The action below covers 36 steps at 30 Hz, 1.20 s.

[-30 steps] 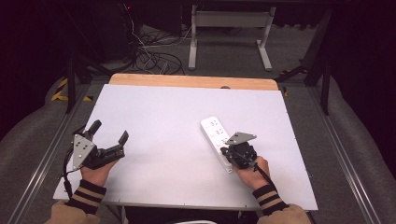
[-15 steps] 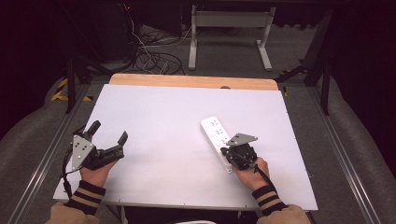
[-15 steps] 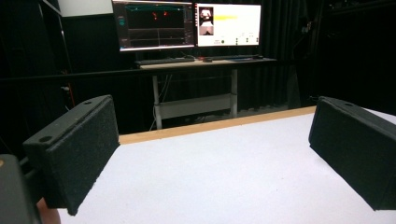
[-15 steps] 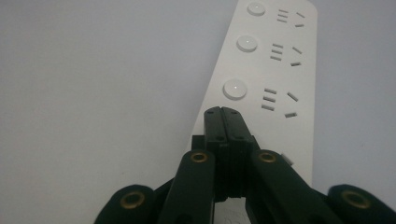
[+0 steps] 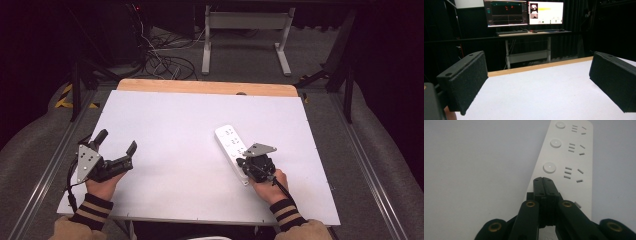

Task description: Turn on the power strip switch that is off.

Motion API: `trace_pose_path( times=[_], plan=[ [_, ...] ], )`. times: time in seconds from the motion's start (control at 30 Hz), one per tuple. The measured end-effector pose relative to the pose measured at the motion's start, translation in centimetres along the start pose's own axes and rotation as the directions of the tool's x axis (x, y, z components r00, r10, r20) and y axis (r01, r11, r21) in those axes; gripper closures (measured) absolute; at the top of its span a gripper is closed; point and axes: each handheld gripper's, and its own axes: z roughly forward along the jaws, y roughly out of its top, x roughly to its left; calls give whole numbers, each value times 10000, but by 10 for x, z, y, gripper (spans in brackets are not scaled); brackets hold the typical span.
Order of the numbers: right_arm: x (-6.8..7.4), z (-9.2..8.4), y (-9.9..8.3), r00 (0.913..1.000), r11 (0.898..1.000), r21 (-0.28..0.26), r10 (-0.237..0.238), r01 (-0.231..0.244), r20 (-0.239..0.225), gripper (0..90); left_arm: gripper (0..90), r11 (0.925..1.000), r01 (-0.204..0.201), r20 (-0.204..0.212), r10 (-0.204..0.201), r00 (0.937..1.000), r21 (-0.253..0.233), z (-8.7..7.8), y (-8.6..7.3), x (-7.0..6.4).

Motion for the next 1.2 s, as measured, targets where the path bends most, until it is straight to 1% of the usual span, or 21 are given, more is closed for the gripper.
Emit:
trace_pose_path(
  times=[0.37,0.53,1.2],
  plan=[
    [0,1,-2,10000,10000,-79,37,-36,51,900,24,10000,-7,7,7,10000,19,0,0,0],
    [0,1,-2,9999,10000,-66,-38,39,122,900,24,10000,-4,1,4,10000,27,0,0,0],
    [0,1,-2,10000,9999,-148,32,-31,80,900,28,10000,18,10,-18,10000,71,-1,0,0]
  ],
)
